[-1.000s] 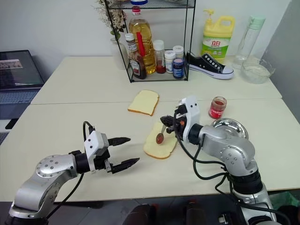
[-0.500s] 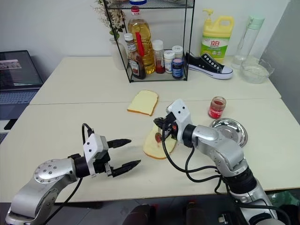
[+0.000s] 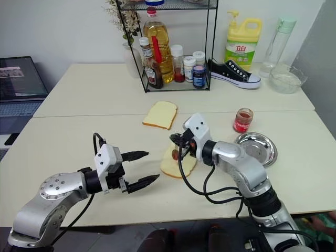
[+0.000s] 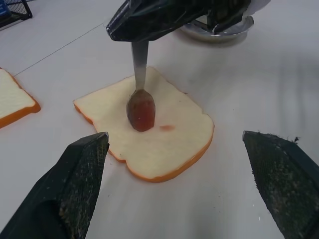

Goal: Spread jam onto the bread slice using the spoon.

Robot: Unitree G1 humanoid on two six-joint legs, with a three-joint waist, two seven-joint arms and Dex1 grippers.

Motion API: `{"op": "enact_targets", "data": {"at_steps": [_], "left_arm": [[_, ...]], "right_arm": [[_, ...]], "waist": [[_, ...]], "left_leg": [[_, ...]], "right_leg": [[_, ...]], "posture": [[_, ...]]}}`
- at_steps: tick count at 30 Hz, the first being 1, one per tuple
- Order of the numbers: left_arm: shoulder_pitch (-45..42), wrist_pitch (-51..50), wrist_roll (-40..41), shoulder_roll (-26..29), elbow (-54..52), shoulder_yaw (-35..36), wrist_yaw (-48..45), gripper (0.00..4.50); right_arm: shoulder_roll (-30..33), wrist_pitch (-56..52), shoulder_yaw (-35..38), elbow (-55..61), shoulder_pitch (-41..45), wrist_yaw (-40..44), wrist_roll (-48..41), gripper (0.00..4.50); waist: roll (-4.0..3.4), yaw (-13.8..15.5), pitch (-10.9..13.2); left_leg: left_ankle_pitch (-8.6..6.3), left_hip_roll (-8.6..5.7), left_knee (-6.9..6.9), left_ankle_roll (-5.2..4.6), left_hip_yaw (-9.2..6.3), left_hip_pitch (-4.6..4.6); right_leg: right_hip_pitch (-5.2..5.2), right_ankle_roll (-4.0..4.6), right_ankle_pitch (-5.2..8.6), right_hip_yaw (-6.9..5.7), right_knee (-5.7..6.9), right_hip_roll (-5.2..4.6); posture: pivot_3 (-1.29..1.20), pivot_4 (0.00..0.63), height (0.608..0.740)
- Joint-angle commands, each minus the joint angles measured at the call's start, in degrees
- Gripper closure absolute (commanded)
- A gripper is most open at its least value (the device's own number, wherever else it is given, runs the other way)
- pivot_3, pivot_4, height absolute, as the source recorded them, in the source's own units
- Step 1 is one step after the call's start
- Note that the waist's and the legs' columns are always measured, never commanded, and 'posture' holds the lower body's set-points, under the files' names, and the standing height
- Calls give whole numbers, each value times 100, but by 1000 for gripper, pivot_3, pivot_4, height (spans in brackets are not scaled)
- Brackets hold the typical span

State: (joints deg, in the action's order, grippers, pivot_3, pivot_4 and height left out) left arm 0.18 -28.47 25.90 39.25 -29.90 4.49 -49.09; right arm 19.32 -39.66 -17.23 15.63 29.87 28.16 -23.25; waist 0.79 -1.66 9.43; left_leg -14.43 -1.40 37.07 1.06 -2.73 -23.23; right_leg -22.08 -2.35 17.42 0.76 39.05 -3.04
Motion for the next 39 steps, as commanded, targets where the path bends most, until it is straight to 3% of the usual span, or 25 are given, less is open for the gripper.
{"op": "enact_targets", "data": {"at_steps": [1,6,17,39], "left_arm": [[-87,49,54,38,-109,-5,11,0],[-119,82,69,99,-32,56,-68,0],[-269,183,25,100,151,-34,-128,0],[-579,420,-68,97,522,-189,-323,0]], "right_arm": [[-2,60,104,149,115,53,123,4472],[-6,-272,395,469,362,44,-65,4472],[-23,173,332,-90,-42,97,426,4472],[125,-46,661,193,-123,51,500,4472]], "waist": [[0,0,0],[0,0,0],[1,-1,-1],[1,9,-1]], "left_leg": [[0,0,0,0,0,0],[0,0,0,0,0,1],[0,0,-1,0,0,4],[0,-1,0,0,0,10]], "right_leg": [[0,0,0,-1,0,0],[1,0,0,0,0,0],[3,0,0,1,1,0],[9,0,0,0,0,0]], "posture": [[0,150,740],[0,150,740],[0,150,740],[0,150,740]]}}
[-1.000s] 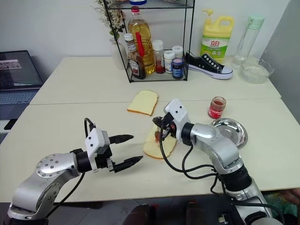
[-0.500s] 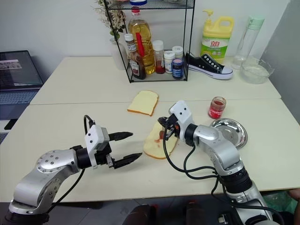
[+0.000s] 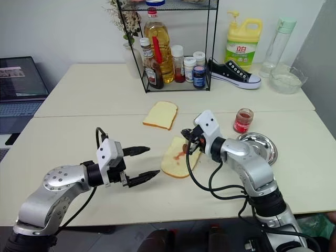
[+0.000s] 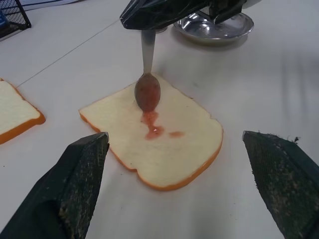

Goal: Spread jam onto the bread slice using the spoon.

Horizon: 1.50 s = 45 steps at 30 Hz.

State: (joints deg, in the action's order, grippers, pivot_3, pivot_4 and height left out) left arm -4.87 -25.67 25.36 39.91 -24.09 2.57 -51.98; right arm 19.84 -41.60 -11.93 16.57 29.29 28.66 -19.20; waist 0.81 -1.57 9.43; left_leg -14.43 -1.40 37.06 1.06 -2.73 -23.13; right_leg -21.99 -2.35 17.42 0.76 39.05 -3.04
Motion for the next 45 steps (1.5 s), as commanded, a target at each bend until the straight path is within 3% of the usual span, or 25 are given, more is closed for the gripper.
{"op": "enact_targets", "data": {"at_steps": [1,45], "left_arm": [[-74,145,-16,33,-54,2,-37,0],[-238,138,-44,48,45,4,-80,0]], "right_arm": [[83,166,129,71,-96,0,116,4472],[237,132,502,-80,-108,-33,93,4472]], "waist": [[0,1,0],[1,8,0]], "left_leg": [[0,0,0,0,0,0],[0,-1,0,0,0,5]], "right_leg": [[0,0,0,0,0,0],[7,0,0,0,-1,0]], "posture": [[0,150,740],[0,150,740]]}}
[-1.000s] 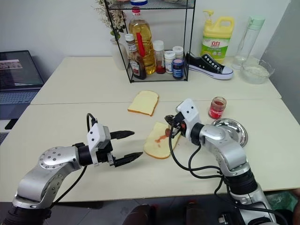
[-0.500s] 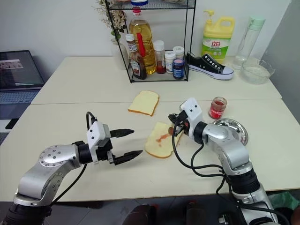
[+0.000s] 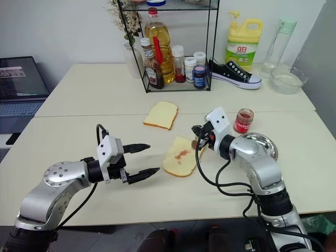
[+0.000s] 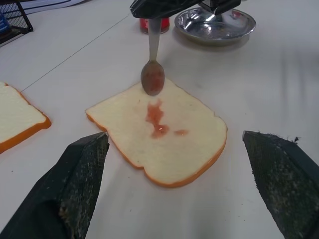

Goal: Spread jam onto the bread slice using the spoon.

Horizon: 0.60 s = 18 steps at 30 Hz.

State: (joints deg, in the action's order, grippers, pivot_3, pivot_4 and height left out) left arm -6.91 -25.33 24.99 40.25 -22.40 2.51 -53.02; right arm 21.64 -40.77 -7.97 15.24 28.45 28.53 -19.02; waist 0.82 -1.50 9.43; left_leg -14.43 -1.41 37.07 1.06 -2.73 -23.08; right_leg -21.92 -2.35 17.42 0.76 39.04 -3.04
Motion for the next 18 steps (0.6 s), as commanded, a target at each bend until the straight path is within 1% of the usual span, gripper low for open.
{"op": "enact_targets", "data": {"at_steps": [1,5,9,11,13,15,18], "left_arm": [[-33,101,-5,10,-131,9,28,0],[-18,104,-2,20,-124,28,27,0],[-17,39,80,77,-115,110,-31,0],[-40,31,100,98,-85,144,-59,0],[-57,58,98,141,-39,165,-118,0],[-57,135,69,212,14,161,-224,0],[-54,215,59,269,68,167,-323,0]], "right_arm": [[63,49,95,57,-48,-11,77,4472],[-24,-102,270,103,28,-111,-58,4472],[-491,-814,1054,115,306,-505,-763,4472],[-826,-1293,1597,66,426,-808,-1259,4472],[-1326,-1918,2455,-134,609,-1275,-2135,4472],[-1668,-2404,3105,-352,702,-1606,-2857,4472],[-1935,-2803,3560,-509,721,-2070,-3420,4472]], "waist": [[0,0,0],[0,0,0],[0,-4,0],[0,-3,0],[0,-10,0],[0,-14,0],[-2,-10,1]], "left_leg": [[0,0,0,0,0,0],[0,0,0,0,1,1],[0,0,-1,0,0,2],[0,0,-1,0,0,2],[0,2,-3,0,-1,3],[0,2,-5,0,0,4],[0,2,-6,0,1,4]], "right_leg": [[0,0,0,0,0,0],[2,0,0,0,0,0],[2,0,0,1,0,0],[2,0,0,1,0,0],[2,0,0,1,1,0],[2,0,0,2,2,0],[2,0,0,2,0,0]], "posture": [[0,150,740],[0,150,740],[0,150,740],[0,150,740],[0,150,740],[0,150,740],[0,150,740]]}}
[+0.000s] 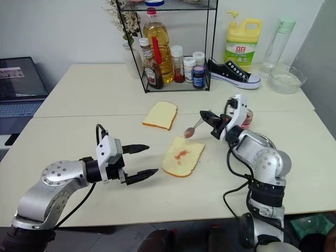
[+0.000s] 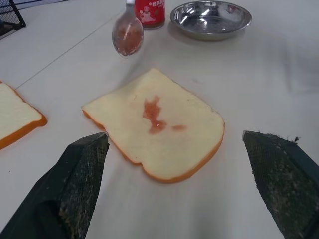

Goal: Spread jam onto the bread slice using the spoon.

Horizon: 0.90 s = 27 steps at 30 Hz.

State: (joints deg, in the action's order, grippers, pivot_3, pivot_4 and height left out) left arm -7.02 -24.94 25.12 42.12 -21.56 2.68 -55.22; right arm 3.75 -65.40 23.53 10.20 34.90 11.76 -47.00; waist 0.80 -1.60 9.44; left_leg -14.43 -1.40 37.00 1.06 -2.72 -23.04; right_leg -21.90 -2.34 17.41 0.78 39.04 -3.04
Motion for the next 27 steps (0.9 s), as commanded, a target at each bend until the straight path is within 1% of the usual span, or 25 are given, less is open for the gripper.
{"op": "enact_targets", "data": {"at_steps": [1,3,7,11,17,22,27], "left_arm": [[-43,205,52,91,-4,162,-123,0],[11,256,118,110,-77,206,-187,0],[436,400,243,246,-347,377,-425,0],[637,377,351,334,-421,579,-470,0],[734,257,424,295,-505,686,-286,0],[705,120,423,216,-694,556,-41,0],[603,4,408,156,-765,426,125,0]], "right_arm": [[-232,-413,493,-38,45,-551,-756,4472],[-392,-478,511,-42,-98,-755,-899,4472],[-720,-468,343,21,-372,-1020,-1095,4472],[-828,-452,170,56,-507,-1084,-1165,4472],[-766,-214,-261,-134,-691,-918,-998,4472],[-528,176,-784,-415,-844,-557,-557,4472],[-272,681,-938,-906,-800,-250,-139,4472]], "waist": [[0,-2,0],[-1,-7,0],[-2,-38,1],[-5,-33,3],[-6,-25,3],[-6,-28,3],[-5,-25,3]], "left_leg": [[0,0,0,0,2,0],[0,0,0,0,3,0],[0,1,-6,-1,5,0],[0,2,-5,-1,7,-1],[0,0,-4,-1,7,-1],[-1,1,-5,-1,6,1],[-1,1,-4,-1,7,1]], "right_leg": [[0,0,0,1,0,0],[-1,0,0,2,0,0],[-6,1,0,6,1,1],[-10,1,0,6,3,1],[-7,0,0,6,1,2],[-7,0,0,5,1,4],[-6,0,0,5,1,6]], "posture": [[0,150,740],[0,150,740],[0,150,740],[0,150,740],[0,150,740],[0,150,740],[0,150,740]]}}
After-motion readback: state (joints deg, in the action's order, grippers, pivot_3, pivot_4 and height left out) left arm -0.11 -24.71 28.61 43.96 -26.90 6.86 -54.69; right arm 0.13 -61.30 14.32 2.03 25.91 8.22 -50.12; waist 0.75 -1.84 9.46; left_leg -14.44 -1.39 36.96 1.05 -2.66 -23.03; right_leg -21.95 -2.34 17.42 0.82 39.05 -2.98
